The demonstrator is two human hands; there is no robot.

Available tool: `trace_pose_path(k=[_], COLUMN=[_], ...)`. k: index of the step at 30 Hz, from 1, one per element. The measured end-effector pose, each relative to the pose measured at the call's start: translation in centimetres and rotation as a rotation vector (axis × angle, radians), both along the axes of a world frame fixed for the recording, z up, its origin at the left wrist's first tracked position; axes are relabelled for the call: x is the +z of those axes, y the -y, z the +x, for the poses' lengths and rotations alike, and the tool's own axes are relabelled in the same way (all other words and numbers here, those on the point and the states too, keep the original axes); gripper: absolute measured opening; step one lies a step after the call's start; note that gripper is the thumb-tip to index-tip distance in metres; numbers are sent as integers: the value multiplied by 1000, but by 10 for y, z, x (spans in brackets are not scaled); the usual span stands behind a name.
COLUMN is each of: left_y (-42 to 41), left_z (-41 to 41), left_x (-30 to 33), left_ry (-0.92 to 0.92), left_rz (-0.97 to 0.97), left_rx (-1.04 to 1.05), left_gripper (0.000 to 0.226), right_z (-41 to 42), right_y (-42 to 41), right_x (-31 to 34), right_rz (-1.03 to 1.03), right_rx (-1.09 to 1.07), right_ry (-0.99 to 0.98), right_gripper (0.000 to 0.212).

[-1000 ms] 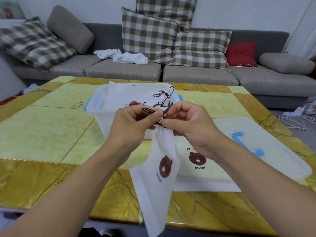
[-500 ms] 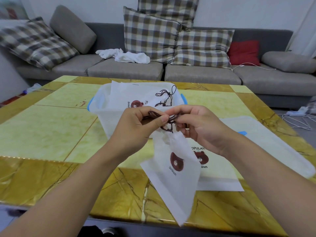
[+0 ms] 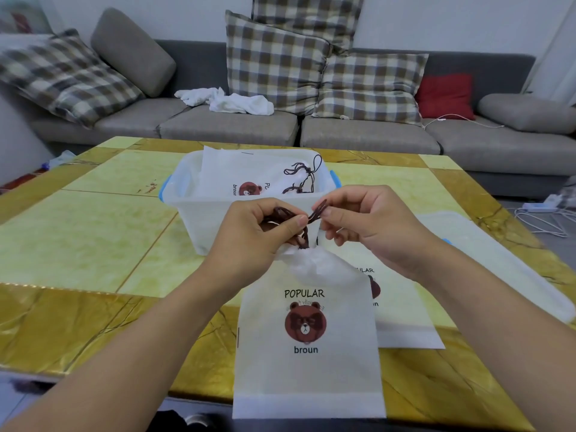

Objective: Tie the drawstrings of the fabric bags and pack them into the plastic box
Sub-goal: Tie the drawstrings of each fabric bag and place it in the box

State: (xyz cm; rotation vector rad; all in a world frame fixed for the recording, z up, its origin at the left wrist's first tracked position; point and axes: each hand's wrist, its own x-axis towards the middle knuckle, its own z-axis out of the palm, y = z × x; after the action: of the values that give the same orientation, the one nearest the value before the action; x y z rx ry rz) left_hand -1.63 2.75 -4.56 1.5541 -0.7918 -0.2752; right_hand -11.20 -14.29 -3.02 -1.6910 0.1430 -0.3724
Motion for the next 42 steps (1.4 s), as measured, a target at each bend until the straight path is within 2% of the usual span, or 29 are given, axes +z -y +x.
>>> trace_pose_path(k=[3,8,14,16,18,21,22,27,31,38,42], left_y=[1,1,1,1,1,1,1,1,2,0,-2], left_z=[0,2,5,6,6,5,4,5,6,4,3], left_x=[-1,-1,-3,-4,-4,-4,-3,-3,-3,-2,-2], left_ry=[-41,-86,-121,-90,-82,-82,-81,-81,-41,-55,-41], left_rz=[-10,-31,-68,-63,-77,-91,-91,-97,-67,-94,-89], left_rx=[-10,2,-16,-25,-32,-25,-27,-8,-14,-80,-91], left_gripper=[6,6,9,10,11,10,9,7,7,7,7], right_z=[-1,-2,-4,-3,-3,-1,-1,-2,-2,2,3], right_y=[-2,-4,-8,-9,-12,-17,-18,-18,-15,-20,-20], right_x=[0,3,5,5,4,-1,-2,3,4,2,2], right_rz=[-16,-28,-152,-68,-66,-120,-98,56,72,-1,-143], right_rx=[46,68,113,103,68,28,17,11,13,33,46], right_ry=[-1,22,7,-5,-19,-27,-27,-66,-62,-32,-60], right_gripper=[25,13,15,24,32,11,11,35,40,25,11])
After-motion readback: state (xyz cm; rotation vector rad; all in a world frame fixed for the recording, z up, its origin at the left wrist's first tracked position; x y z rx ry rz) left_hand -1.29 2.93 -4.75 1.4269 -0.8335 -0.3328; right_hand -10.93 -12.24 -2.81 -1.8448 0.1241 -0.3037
